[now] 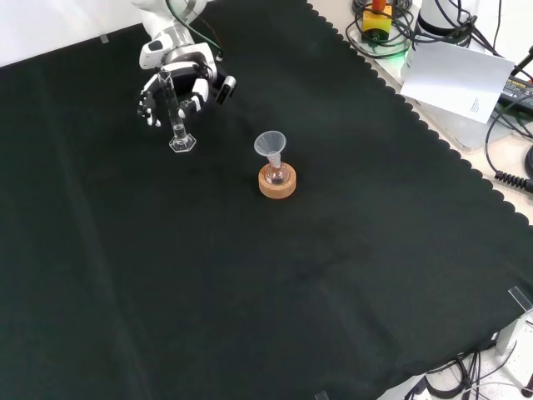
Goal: Pick up the graduated cylinder.
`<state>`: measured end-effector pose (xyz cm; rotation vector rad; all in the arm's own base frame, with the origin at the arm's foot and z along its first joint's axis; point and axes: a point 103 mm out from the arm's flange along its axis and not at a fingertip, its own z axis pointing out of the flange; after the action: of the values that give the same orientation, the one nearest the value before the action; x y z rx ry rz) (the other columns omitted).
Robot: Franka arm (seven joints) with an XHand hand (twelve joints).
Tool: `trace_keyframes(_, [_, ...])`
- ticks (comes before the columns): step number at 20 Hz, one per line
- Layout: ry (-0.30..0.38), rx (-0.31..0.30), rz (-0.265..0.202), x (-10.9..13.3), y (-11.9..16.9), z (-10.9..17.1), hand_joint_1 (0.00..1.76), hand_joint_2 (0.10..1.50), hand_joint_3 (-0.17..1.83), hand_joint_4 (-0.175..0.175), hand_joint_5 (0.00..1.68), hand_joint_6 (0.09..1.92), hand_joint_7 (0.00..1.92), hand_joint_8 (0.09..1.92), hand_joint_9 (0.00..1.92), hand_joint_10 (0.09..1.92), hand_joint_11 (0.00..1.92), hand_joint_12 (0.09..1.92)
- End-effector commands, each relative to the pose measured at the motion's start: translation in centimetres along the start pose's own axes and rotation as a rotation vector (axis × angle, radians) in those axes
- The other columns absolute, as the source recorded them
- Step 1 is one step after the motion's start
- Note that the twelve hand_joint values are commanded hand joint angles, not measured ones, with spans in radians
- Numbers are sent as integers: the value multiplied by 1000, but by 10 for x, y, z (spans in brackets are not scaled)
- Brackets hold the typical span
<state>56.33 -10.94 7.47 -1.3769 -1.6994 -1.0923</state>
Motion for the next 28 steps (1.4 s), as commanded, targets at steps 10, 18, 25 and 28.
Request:
trace_keyframes(10, [-20, -30, -1, -3, -6, 2, 1145, 743, 652, -29, 695, 622, 551, 671, 875, 424, 812, 1053])
trace_keyframes(18, [-150, -58, 45, 7, -9, -16, 1124, 1100, 120, -128, 888, 1082, 856, 680, 1140, 327, 1133, 869])
trace_keyframes(25, [-428, 57, 52, 38, -8, -34, 1250, 1112, 3, -175, 975, 1010, 1010, 955, 1415, 125, 1311, 724])
trace_keyframes(28, [-509, 90, 43, 52, -10, -41, 1262, 1106, -1, -175, 988, 989, 1018, 972, 1441, 107, 1320, 716])
